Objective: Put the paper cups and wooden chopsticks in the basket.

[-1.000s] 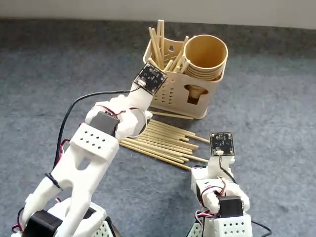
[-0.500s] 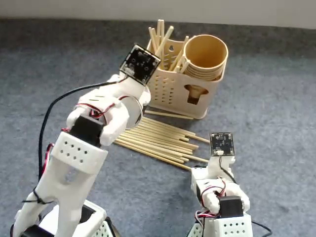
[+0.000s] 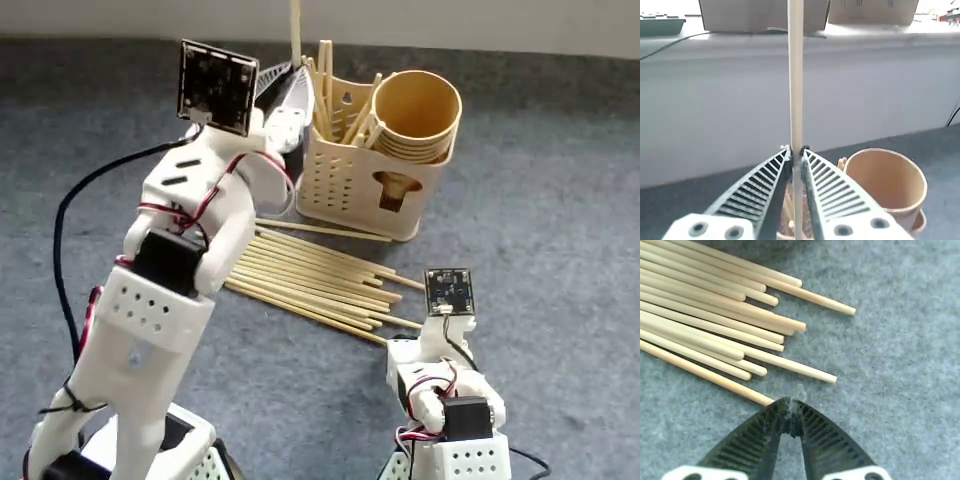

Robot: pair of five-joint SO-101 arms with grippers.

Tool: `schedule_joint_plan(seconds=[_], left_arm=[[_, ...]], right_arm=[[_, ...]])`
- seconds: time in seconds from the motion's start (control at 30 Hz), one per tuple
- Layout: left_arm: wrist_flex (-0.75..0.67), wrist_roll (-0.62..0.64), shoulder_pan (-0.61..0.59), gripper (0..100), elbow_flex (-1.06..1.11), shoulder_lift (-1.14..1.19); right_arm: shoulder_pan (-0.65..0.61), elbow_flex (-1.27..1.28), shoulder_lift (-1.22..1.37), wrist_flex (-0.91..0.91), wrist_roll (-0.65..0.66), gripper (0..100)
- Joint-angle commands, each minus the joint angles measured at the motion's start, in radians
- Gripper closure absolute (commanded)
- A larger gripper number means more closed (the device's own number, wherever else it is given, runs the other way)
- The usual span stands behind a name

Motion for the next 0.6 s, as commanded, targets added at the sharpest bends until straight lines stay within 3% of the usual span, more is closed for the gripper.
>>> schedule_joint_plan(seconds=[0.0, 0.2, 0.33, 0.47, 0.57], left_arm=[[-0.218, 0.051, 0.013, 99, -0.033, 0.085], [-0.364, 0.049, 0.012, 99, 0.008, 0.206], [-0.362, 0.049, 0.007, 98, 0.016, 0.252], [-0.358, 0.049, 0.01, 88, 0.071, 0.252], [-0.273, 0.049, 0.012, 85, 0.074, 0.225]], right_arm=[[0.01, 0.14, -0.018, 0.008, 0.002, 99.4], [0.01, 0.14, -0.018, 0.008, 0.002, 99.4], [0.01, 0.14, -0.018, 0.008, 0.002, 99.4], [0.01, 0.14, -0.018, 0.008, 0.002, 99.4], [0.01, 0.14, -0.018, 0.008, 0.002, 99.4]])
